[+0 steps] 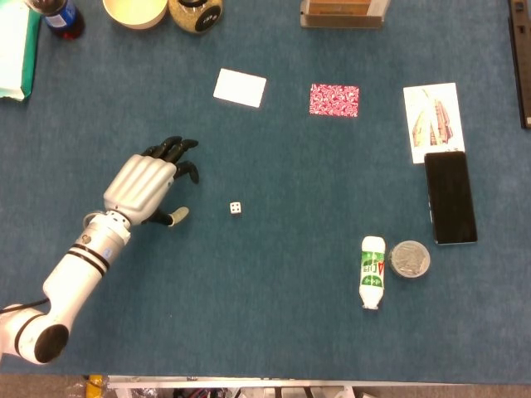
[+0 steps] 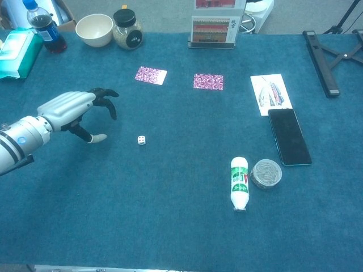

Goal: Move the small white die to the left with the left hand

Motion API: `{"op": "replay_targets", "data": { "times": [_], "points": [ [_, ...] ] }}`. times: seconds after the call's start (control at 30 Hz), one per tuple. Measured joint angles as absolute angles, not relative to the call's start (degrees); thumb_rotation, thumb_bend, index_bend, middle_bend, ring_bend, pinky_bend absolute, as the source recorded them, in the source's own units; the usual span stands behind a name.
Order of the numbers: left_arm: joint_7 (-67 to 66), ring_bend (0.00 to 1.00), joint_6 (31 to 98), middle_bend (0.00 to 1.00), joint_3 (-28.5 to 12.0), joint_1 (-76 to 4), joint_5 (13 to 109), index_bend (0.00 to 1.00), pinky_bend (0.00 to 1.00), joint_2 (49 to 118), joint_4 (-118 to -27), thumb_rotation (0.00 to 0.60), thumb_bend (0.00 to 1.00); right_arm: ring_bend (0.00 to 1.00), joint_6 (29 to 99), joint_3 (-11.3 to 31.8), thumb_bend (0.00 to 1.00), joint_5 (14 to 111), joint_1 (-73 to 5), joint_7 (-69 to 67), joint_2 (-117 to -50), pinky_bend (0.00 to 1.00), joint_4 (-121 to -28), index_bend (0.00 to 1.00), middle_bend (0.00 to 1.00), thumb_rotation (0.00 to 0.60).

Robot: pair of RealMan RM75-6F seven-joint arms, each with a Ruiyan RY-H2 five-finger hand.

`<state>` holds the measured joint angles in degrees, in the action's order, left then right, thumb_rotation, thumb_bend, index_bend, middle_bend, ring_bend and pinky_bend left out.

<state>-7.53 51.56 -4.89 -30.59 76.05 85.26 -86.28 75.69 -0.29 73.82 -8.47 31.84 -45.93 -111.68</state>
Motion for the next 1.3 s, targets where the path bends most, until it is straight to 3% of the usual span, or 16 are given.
{"op": "replay_targets", "data": {
  "times": [0.53,0.87,1.3],
  "points": [
    [-24.4,0.04,53.3,0.07,-5.3,-32.1,61.9,0.39,0.2,87.0,-92.8,0.6,0.26,0.31,75.7,-0.5,0.0,74.6,-8.1,30.3,-45.6,0.34,-111.1,0.54,0.41,0.6],
    [-35.9,0.04,58.4,0.07,-6.0,-35.0,51.3,0.4,0.2,89.9,-98.0,0.6,0.26,0.31,75.8,-0.7,0.0,75.3,-7.8,29.2,-45.1,0.34,-110.9,0.54,0.41,0.6],
    [-37.9,0.04,61.7,0.07,-5.4,-36.9,48.8,0.4,0.2,93.6,-99.2,0.6,0.26,0.31,76.1,-0.8,0.0,75.7,-7.3,28.4,-44.6,0.34,-110.8,0.54,0.41,0.6]
  ]
}}
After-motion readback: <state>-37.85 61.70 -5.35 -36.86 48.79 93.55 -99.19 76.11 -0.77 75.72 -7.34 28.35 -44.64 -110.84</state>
